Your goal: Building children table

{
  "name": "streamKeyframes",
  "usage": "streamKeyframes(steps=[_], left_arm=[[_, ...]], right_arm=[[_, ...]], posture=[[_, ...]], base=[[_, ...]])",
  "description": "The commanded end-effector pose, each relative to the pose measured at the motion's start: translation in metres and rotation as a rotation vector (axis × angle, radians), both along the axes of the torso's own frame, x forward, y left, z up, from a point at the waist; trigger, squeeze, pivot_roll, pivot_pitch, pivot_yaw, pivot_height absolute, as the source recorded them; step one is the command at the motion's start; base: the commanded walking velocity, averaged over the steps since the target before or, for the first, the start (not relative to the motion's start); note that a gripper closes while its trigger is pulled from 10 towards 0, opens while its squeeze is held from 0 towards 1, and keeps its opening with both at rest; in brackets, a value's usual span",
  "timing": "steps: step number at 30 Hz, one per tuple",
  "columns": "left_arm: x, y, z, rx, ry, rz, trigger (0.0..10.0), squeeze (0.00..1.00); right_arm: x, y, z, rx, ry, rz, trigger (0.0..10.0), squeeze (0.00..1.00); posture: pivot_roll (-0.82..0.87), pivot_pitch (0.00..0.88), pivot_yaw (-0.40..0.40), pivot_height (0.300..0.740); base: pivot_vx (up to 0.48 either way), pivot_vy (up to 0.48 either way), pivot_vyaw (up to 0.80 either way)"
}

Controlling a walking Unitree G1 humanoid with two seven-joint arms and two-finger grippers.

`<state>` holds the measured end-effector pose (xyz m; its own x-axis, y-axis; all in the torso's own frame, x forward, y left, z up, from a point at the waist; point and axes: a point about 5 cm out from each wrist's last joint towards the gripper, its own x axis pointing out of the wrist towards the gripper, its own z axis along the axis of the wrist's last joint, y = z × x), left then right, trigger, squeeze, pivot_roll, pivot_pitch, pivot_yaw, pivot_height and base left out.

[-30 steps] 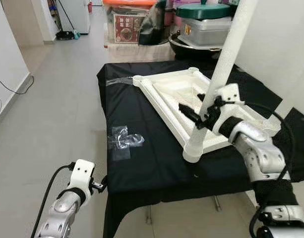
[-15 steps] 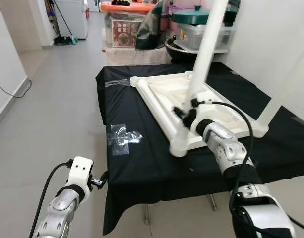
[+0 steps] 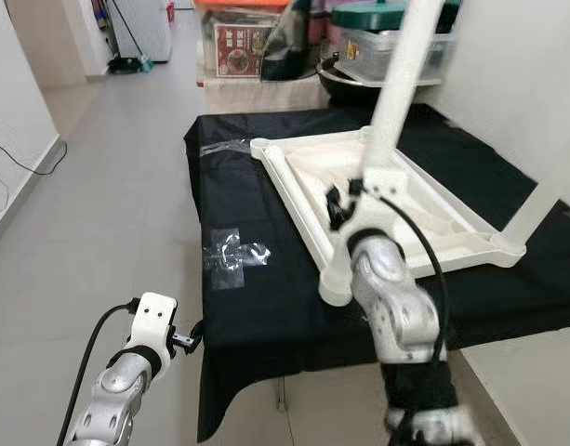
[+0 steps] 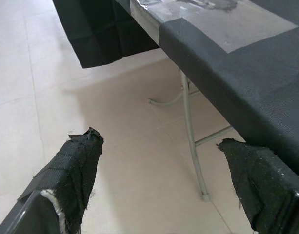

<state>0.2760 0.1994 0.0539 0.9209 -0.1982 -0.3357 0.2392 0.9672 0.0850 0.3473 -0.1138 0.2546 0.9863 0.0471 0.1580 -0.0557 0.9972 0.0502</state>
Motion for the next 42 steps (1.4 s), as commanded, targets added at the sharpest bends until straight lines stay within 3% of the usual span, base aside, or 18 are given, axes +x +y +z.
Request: streamKeyframes(steps=[1, 13, 14, 15, 17, 21, 24, 28, 29, 30, 31, 34, 35, 37, 38, 39, 40, 42], left_arm=[[-0.002, -0.002, -0.003, -0.005, 0.008, -0.011, 10.0, 0.00], [-0.001, -0.005, -0.004, -0.008, 0.007, -0.011, 10.0, 0.00], [0.000, -0.005, -0.003, -0.007, 0.006, -0.012, 10.0, 0.00], [0.000, -0.005, -0.003, -0.007, 0.006, -0.012, 10.0, 0.00], [0.001, -0.005, -0.001, -0.005, 0.000, -0.009, 10.0, 0.00], [0.001, -0.003, -0.001, -0.002, -0.003, -0.003, 10.0, 0.00], [-0.004, -0.002, -0.006, 0.000, 0.011, 0.002, 10.0, 0.00], [-0.004, -0.003, -0.006, 0.000, 0.014, -0.002, 10.0, 0.00], [-0.003, -0.005, -0.005, -0.001, 0.011, -0.009, 10.0, 0.00], [-0.003, -0.006, -0.005, -0.003, 0.009, -0.013, 10.0, 0.00], [-0.002, -0.006, -0.004, -0.003, 0.009, -0.017, 10.0, 0.00], [0.000, -0.005, -0.004, 0.005, 0.011, -0.024, 10.0, 0.00], [0.001, -0.004, -0.004, 0.007, 0.010, -0.023, 10.0, 0.00], [0.002, -0.002, -0.003, 0.007, 0.008, -0.021, 10.0, 0.00], [0.003, -0.001, -0.002, 0.006, 0.004, -0.013, 10.0, 0.00], [0.003, -0.001, -0.002, 0.005, 0.003, -0.011, 10.0, 0.00], [0.002, -0.001, -0.003, 0.004, 0.004, -0.009, 10.0, 0.00], [0.001, -0.001, -0.004, 0.003, 0.005, -0.008, 10.0, 0.00]], right_arm=[[0.002, -0.013, 0.012, -0.013, -0.006, 0.069, 10.0, 0.00], [0.008, -0.017, -0.026, -0.182, 0.107, 0.606, 10.0, 0.00], [0.010, -0.012, -0.036, -0.187, 0.134, 0.634, 4.2, 0.00], [0.010, -0.012, -0.036, -0.187, 0.134, 0.634, 4.2, 0.00], [0.021, -0.012, -0.048, -0.181, 0.200, 0.553, 0.0, 0.00], [0.035, -0.029, -0.056, -0.147, 0.282, 0.280, 0.0, 0.00], [0.022, -0.077, -0.074, 0.142, 0.329, -0.426, 0.0, 0.00], [0.005, -0.065, -0.080, 0.200, 0.322, -0.467, 0.0, 0.00], [-0.001, -0.039, -0.078, 0.215, 0.300, -0.378, 7.5, 0.00], [-0.006, -0.022, -0.076, 0.231, 0.283, -0.315, 7.5, 0.00], [-0.010, -0.002, -0.072, 0.235, 0.254, -0.215, 10.0, 0.00], [-0.014, 0.025, -0.058, 0.258, 0.173, -0.017, 10.0, 0.00], [-0.012, 0.024, -0.052, 0.250, 0.139, 0.024, 10.0, 1.00], [-0.011, 0.023, -0.044, 0.244, 0.117, 0.044, 10.0, 1.00], [-0.004, 0.012, -0.022, 0.182, 0.063, 0.108, 10.0, 0.83], [-0.003, 0.009, -0.016, 0.166, 0.049, 0.128, 10.0, 0.83], [0.000, 0.004, -0.010, 0.135, 0.037, 0.191, 10.0, 0.00], [0.001, 0.001, -0.007, 0.117, 0.032, 0.230, 10.0, 0.00]], posture=[[0.02, 0.000, -0.073, 0.740], [0.03, 0.000, -0.085, 0.740], [0.04, 0.000, -0.089, 0.740], [0.04, 0.000, -0.089, 0.740], [0.05, 0.000, -0.097, 0.740], [0.05, 0.000, -0.100, 0.740], [0.04, 0.000, -0.096, 0.740], [0.04, 0.000, -0.086, 0.740], [0.04, 0.000, -0.085, 0.740], [0.04, 0.000, -0.085, 0.740], [0.03, 0.000, -0.072, 0.740], [0.02, 0.000, -0.073, 0.740], [0.02, 0.000, -0.077, 0.740], [0.02, 0.000, -0.077, 0.740], [0.02, 0.000, -0.083, 0.740], [0.02, 0.000, -0.083, 0.740], [0.02, 0.000, -0.084, 0.740], [0.02, 0.000, -0.084, 0.740]], base=[[0.000, 0.000, 0.00], [0.000, 0.000, 0.00], [0.000, 0.000, 0.00], [0.000, 0.000, 0.00], [0.000, 0.000, 0.00], [0.000, 0.000, 0.00], [0.000, 0.000, 0.00], [0.000, 0.000, 0.00], [0.000, 0.000, 0.00], [0.000, 0.000, 0.00], [0.000, 0.000, 0.00], [0.000, 0.000, 0.00], [0.000, 0.000, 0.00], [0.000, 0.000, 0.00], [0.000, 0.000, 0.00], [0.000, 0.000, 0.00], [0.000, 0.000, 0.00], [0.000, 0.000, 0.00]])
